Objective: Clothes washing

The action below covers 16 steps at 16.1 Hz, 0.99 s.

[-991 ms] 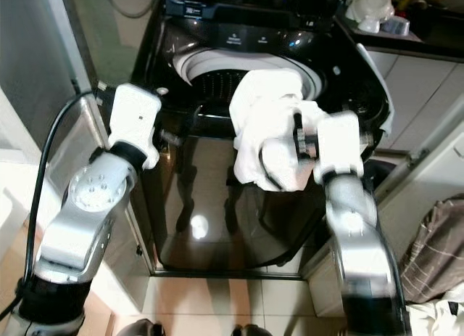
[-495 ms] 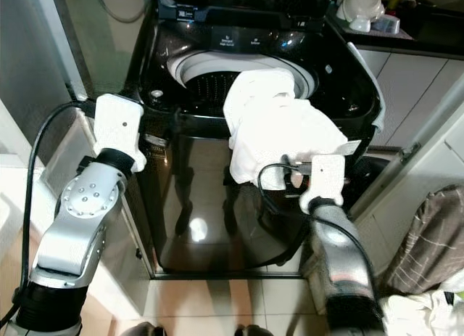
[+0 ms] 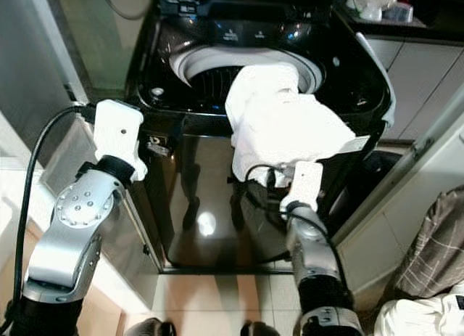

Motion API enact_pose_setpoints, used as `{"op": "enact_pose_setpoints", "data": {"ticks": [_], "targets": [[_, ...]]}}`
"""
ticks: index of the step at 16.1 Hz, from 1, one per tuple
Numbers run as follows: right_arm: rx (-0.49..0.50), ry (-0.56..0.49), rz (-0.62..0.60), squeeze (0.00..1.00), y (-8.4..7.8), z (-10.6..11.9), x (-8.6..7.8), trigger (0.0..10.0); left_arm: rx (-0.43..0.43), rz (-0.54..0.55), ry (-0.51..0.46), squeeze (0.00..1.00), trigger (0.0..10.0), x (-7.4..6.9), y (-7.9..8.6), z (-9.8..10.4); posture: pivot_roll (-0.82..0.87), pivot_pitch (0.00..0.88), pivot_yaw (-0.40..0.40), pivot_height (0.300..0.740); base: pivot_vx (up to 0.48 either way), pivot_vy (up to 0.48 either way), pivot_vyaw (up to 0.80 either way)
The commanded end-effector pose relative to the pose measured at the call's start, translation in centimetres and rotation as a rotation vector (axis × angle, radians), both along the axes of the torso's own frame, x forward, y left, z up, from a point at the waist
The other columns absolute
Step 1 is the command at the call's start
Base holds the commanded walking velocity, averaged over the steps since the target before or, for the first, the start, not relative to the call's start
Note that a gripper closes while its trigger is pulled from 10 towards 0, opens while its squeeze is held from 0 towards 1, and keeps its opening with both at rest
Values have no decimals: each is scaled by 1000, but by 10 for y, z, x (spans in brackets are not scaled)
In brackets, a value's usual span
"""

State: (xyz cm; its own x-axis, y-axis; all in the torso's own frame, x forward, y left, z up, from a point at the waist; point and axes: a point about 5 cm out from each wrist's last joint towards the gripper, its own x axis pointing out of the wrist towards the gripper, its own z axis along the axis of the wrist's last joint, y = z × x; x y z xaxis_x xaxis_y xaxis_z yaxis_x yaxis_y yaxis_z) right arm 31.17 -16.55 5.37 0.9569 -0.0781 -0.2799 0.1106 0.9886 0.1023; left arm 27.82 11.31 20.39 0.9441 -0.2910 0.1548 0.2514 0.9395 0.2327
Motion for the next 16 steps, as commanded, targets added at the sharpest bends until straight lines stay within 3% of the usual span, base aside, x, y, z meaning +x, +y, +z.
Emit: {"op": "enact_pose_setpoints", "data": {"ticks": [1,5,12,16], "targets": [[-14,-16,-15,0,-3,3,7,10000,-4,1,-9,0,10000,-2,0,3,-3,133,-14,740,0,0,0],[-79,-6,33,0,1,1,21,10000,-15,10,-26,0,10000,1,-1,8,3,116,-13,740,0,0,0],[-83,-78,68,0,13,21,40,10000,-21,10,-35,0,10000,3,-3,10,-3,104,-20,740,0,0,0],[-126,-323,121,0,24,75,58,10000,-35,8,-54,0,10000,5,-6,13,-20,91,-33,740,0,0,0]]}}
